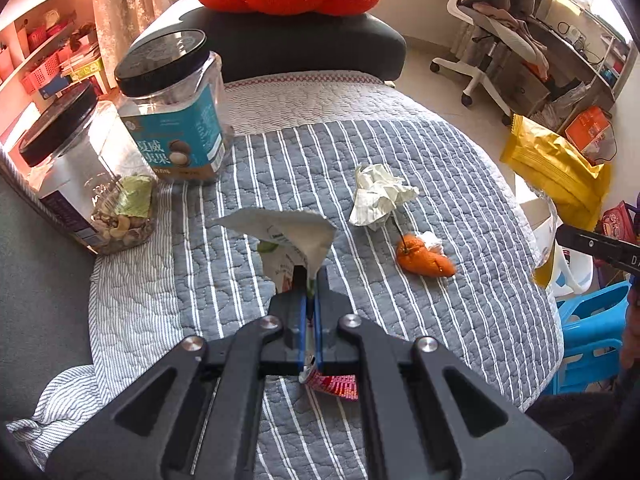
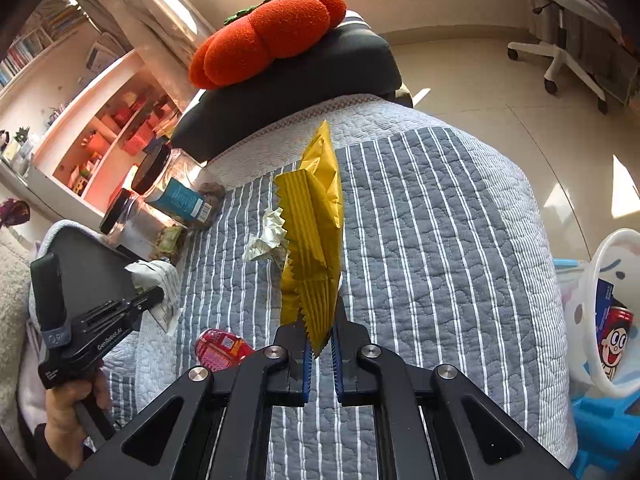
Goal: Collect trash
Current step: 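Carry pouch and yellow bag to the white bin and open both tools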
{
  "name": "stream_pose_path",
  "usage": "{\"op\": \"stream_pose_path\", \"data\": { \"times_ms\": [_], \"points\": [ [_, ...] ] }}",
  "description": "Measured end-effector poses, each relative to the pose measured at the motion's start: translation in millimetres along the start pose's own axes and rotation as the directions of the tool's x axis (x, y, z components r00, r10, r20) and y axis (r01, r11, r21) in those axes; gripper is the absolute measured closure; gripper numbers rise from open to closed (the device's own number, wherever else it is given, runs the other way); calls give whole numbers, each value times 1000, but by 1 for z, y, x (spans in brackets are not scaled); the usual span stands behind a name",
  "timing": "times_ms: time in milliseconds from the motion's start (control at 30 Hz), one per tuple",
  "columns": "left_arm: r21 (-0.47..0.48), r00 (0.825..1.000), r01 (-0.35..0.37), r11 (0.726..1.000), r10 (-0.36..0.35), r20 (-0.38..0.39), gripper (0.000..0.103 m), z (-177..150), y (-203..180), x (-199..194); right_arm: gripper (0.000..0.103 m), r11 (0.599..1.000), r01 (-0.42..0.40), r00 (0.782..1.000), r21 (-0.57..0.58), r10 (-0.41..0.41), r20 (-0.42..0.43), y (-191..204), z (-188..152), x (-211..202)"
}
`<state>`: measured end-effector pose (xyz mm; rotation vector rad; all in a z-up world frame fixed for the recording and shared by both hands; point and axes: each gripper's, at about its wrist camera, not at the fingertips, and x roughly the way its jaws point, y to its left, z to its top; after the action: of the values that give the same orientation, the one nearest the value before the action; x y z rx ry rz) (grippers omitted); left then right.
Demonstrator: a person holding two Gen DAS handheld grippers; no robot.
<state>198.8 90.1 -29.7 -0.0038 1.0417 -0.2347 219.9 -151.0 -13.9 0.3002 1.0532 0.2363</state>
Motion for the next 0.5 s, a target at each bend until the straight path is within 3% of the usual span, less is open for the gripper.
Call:
{"op": "stream_pose_path", "data": {
  "times_ms": [500],
  "points": [
    [153,992,120,981,-124,11,99,12,-124,5,95,988,95,994,121,-101,43,-93,-16,-64]
  ]
}}
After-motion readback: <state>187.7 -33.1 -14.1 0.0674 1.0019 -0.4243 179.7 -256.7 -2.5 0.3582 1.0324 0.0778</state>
